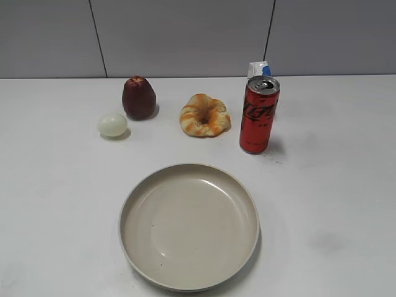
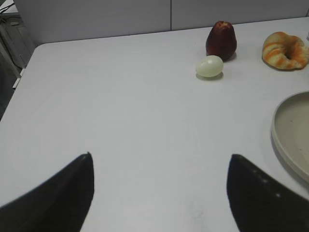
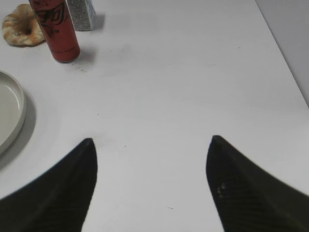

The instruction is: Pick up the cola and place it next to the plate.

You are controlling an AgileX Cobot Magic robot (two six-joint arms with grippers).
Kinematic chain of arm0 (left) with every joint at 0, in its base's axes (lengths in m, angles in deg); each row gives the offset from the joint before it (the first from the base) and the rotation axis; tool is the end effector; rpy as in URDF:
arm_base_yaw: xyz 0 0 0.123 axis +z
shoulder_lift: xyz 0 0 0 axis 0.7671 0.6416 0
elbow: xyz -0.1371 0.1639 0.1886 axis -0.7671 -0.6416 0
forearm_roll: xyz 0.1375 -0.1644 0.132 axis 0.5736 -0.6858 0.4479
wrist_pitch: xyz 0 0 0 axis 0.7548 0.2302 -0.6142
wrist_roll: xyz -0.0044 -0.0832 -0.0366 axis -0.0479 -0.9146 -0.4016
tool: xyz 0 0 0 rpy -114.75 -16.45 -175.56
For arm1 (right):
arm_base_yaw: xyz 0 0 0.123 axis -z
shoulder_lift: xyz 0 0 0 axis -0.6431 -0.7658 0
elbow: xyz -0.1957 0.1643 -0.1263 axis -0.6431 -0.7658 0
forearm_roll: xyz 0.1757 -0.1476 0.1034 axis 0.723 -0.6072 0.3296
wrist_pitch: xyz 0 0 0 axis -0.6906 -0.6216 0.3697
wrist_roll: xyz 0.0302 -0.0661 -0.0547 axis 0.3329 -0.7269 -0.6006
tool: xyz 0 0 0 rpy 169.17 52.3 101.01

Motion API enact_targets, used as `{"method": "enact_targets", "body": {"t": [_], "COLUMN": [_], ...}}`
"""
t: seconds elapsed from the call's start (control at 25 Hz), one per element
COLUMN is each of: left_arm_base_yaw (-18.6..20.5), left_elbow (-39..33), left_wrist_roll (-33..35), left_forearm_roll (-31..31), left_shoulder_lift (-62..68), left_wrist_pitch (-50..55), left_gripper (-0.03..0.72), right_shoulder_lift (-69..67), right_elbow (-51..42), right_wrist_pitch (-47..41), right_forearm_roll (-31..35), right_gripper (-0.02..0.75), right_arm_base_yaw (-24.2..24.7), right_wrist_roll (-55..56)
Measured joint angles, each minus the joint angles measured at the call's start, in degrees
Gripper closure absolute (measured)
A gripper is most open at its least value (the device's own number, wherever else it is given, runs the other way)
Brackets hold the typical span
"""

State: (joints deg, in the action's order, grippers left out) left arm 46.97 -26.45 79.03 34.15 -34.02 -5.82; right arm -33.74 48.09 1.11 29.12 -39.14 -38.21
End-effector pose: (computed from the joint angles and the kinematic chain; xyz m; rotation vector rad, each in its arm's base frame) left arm -0.0065 -0.0123 0.2809 0.2888 1.9799 -0.0799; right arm -0.0046 0.0083 0.2769 -0.0308 2.0270 0.0902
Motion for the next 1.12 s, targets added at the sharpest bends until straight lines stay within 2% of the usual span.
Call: {"method": "enact_targets", "body": {"t": [0.56, 0.68, 0.92, 1.12], "left_arm_base_yaw": [0.0, 0.0, 0.0, -0.1], "left_elbow": [0.0, 1.3, 6.1, 16.3], "left_wrist_roll": [0.0, 0.0, 0.0, 3.7], "left_forearm_roll": [0.2, 0.2, -1.4, -10.6], "left_shoulder_lift": [0.4, 3.1, 17.7, 39.0], "left_wrist_pitch": [-0.1, -2.8, -23.5, -25.6], "left_gripper": [0.046, 0.053, 0.068, 0.083], "right_shoulder_lift": [0.0, 0.0, 0.0, 0.0], "right_elbow": [0.0, 0.0, 0.0, 0.0], "right_wrist_pitch": [0.0, 0.0, 0.0, 0.0], "right_forearm_roll": [0.0, 0.0, 0.0, 0.0], "right_gripper": [0.204, 0.204, 0.204, 0.204], "right_arm_base_yaw": [0.0, 0.0, 0.0, 0.0], "right_wrist_roll": [0.0, 0.0, 0.0, 0.0]}}
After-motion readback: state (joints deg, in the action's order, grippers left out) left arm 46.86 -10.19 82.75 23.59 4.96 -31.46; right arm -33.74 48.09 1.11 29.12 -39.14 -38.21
